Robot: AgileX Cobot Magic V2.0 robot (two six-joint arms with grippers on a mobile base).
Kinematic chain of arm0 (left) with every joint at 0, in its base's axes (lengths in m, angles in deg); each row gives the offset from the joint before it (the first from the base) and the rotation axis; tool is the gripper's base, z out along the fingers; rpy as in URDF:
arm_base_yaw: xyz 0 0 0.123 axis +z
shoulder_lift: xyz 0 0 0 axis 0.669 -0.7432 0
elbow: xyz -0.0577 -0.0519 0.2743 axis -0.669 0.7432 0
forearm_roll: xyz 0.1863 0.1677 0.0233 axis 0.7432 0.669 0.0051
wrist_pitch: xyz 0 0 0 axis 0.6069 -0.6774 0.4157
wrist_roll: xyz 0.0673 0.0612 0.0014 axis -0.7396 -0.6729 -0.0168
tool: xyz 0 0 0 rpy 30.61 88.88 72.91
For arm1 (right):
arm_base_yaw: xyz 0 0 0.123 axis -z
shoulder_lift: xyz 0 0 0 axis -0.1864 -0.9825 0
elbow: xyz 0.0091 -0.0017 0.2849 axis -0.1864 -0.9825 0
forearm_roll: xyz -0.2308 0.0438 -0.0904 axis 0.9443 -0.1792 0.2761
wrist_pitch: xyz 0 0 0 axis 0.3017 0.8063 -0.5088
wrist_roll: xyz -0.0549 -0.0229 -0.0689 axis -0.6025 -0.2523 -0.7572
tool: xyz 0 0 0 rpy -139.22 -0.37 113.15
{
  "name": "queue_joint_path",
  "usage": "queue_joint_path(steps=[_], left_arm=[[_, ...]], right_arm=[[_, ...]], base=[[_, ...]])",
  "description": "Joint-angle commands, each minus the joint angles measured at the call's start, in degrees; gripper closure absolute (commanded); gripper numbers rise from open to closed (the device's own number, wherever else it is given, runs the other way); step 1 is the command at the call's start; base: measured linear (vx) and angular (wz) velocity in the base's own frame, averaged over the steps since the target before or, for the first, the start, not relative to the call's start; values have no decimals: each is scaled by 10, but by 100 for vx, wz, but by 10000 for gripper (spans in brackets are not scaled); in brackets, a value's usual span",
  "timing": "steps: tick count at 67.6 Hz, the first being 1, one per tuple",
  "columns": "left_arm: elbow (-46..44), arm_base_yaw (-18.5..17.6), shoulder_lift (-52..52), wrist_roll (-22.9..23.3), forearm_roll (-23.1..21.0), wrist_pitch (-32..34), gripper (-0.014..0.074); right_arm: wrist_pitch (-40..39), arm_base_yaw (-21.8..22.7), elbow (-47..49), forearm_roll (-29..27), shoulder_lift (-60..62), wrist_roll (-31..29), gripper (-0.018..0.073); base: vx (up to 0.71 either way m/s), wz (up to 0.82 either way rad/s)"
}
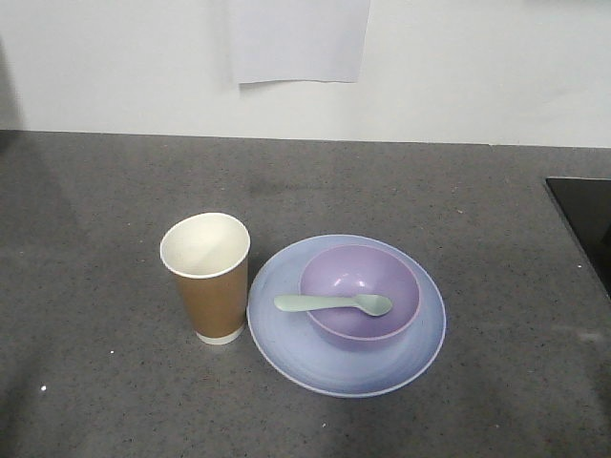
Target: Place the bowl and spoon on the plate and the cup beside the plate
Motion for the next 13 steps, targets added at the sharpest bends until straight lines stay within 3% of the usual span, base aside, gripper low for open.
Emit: queue_joint_path(steps=[1, 13], left_arm=[[-10, 1, 8, 7, 0, 46, 603], [-10, 1, 8, 7, 0, 46, 603]], right_arm=[[-45, 4, -5, 2, 4, 0, 570], [-45, 4, -5, 2, 4, 0, 570]], base=[[0, 0], [0, 0]])
